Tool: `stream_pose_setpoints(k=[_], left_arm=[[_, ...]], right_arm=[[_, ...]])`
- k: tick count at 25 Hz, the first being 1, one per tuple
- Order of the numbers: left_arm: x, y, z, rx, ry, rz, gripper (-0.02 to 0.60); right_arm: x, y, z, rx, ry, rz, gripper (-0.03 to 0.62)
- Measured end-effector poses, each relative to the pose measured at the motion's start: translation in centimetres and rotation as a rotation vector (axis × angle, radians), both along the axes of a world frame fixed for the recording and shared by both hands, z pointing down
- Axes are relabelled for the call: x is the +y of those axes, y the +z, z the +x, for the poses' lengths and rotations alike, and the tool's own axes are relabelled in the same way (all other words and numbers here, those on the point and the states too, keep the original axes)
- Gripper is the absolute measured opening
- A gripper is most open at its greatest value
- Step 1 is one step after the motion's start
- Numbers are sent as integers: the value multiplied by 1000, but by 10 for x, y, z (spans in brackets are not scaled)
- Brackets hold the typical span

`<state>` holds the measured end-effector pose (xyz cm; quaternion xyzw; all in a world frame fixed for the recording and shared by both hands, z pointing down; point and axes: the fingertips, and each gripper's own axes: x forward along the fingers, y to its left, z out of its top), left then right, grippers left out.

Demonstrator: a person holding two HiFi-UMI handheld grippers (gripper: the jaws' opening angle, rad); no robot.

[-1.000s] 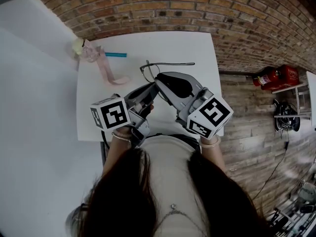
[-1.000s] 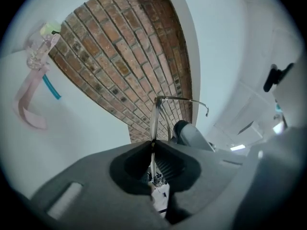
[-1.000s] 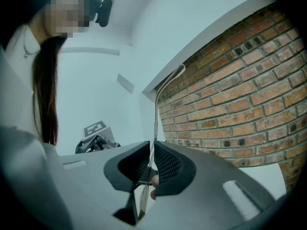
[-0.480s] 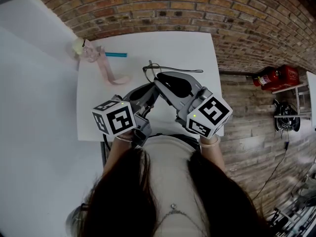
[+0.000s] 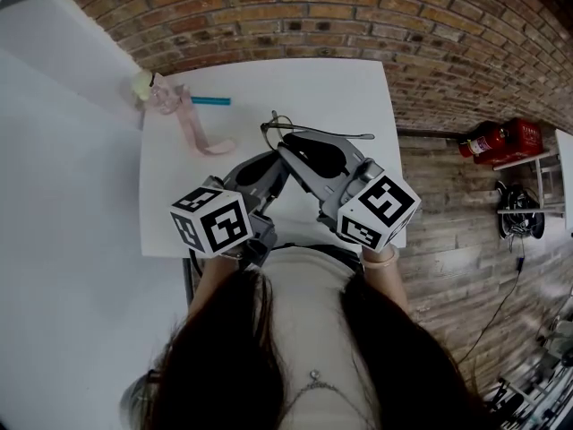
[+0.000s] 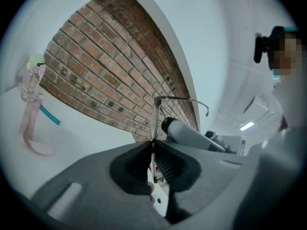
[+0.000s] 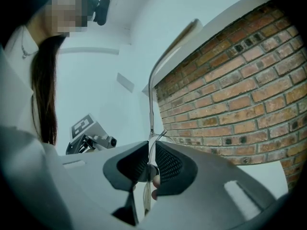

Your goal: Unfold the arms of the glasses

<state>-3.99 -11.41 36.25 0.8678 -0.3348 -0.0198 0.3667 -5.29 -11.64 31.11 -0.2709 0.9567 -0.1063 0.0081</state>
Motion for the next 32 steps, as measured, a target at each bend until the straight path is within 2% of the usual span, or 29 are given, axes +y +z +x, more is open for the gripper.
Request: stream_pose_setpoints(k=[10, 32], left_arm=[[0, 0, -1, -35, -16, 32, 19], [-5, 0, -10, 27, -49, -18, 20]], right_arm=[[-1, 2, -2, 10, 6, -3, 46], [0, -7, 1, -15, 26, 43, 38]])
